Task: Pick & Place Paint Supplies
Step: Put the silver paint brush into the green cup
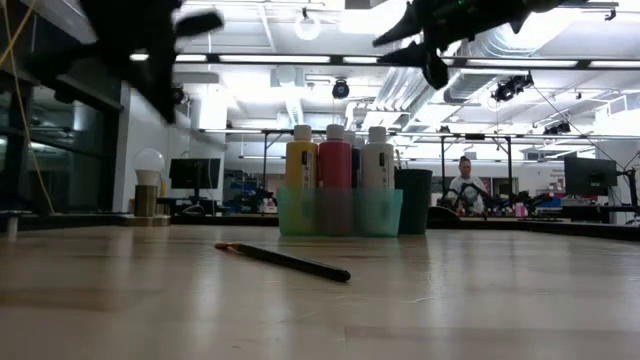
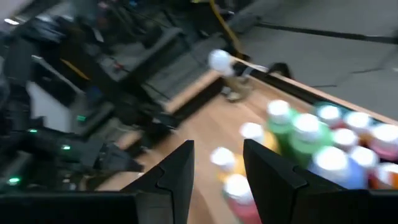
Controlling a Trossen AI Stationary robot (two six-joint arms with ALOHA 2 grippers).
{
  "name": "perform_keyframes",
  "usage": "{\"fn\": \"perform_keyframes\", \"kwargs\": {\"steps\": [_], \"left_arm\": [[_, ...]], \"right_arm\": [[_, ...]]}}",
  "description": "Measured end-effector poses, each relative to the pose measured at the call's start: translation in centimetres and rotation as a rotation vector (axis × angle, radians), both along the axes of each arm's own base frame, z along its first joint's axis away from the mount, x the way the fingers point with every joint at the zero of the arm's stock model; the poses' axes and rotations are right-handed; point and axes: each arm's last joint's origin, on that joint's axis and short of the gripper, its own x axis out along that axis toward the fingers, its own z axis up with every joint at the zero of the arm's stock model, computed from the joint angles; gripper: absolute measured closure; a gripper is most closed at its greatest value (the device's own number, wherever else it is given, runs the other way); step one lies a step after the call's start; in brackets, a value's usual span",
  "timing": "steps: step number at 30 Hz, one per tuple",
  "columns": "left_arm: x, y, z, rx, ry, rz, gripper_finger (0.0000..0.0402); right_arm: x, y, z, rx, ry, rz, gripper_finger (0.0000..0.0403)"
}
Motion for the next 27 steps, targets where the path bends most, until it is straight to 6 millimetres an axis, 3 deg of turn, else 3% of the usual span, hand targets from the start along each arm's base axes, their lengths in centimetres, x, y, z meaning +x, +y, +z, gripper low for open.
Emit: {"fn": "perform_keyframes", "kwargs": {"steps": [9,18,21,27], "left_arm": [[1.6,0.4,6.1,0.300,-0.079,-0.132,0.0401],[3.5,3.2,10.4,0.484,-0.032,-0.223,0.0401],[4.4,4.0,11.5,0.529,-0.038,-0.252,0.0401],[5.8,5.1,12.8,0.601,-0.068,-0.303,0.0401]], "right_arm": [[0.3,0.4,1.1,0.043,-0.129,0.160,0.0270],[2.6,0.9,2.0,0.108,-0.153,0.368,0.0268],[3.9,0.8,2.2,0.120,-0.146,0.428,0.0248],[6.5,0.4,1.7,0.190,-0.117,0.554,0.0165]]}}
